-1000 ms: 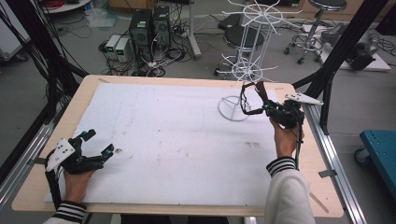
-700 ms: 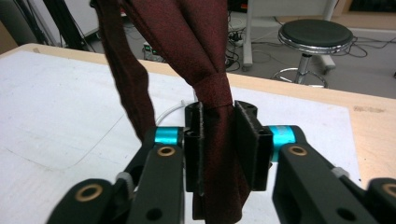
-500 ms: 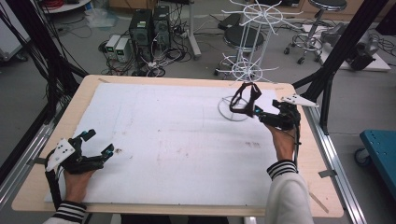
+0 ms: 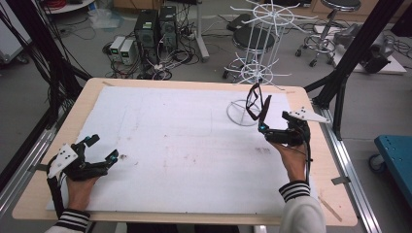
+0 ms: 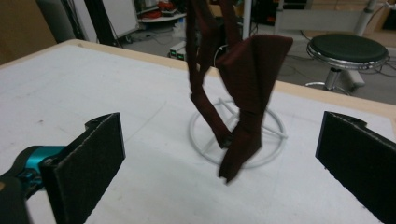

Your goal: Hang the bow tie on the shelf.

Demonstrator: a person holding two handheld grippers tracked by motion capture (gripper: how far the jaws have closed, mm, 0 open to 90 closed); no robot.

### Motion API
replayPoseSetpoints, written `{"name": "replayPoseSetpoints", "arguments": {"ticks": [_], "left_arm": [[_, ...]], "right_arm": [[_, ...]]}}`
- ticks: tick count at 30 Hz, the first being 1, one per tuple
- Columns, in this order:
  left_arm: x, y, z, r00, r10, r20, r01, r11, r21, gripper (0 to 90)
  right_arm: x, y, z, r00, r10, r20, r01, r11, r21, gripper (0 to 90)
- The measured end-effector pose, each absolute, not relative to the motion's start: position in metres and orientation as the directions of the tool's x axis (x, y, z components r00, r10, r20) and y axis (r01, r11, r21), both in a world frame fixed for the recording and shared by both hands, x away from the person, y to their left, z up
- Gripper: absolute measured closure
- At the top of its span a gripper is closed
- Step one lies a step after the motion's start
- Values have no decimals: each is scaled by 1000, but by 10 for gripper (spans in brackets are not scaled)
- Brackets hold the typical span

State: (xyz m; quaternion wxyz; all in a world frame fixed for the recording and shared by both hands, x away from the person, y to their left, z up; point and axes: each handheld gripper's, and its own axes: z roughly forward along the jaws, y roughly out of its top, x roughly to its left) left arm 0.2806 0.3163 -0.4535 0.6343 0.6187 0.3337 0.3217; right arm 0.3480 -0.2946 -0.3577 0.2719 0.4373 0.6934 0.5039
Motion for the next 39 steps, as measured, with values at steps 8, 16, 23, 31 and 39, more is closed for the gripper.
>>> {"name": "replayPoseSetpoints", "arguments": {"ticks": [8,16,23,31,39], "left_arm": [[280,316,-453,571,821,-24,5,26,1000,60],[280,316,-453,571,821,-23,4,25,1000,60],[280,316,-453,572,820,-18,3,20,1000,60],[280,316,-454,571,821,-13,0,16,1000,60],[280,315,-453,570,822,-12,0,15,1000,60]], "right_arm": [[334,-280,-349,-551,833,42,239,110,965,5],[311,-287,-363,-551,834,33,145,56,988,5],[289,-292,-390,-534,845,27,99,30,995,5],[274,-289,-411,-524,852,-21,55,59,997,5],[267,-288,-432,-529,848,-27,38,56,998,5]]}}
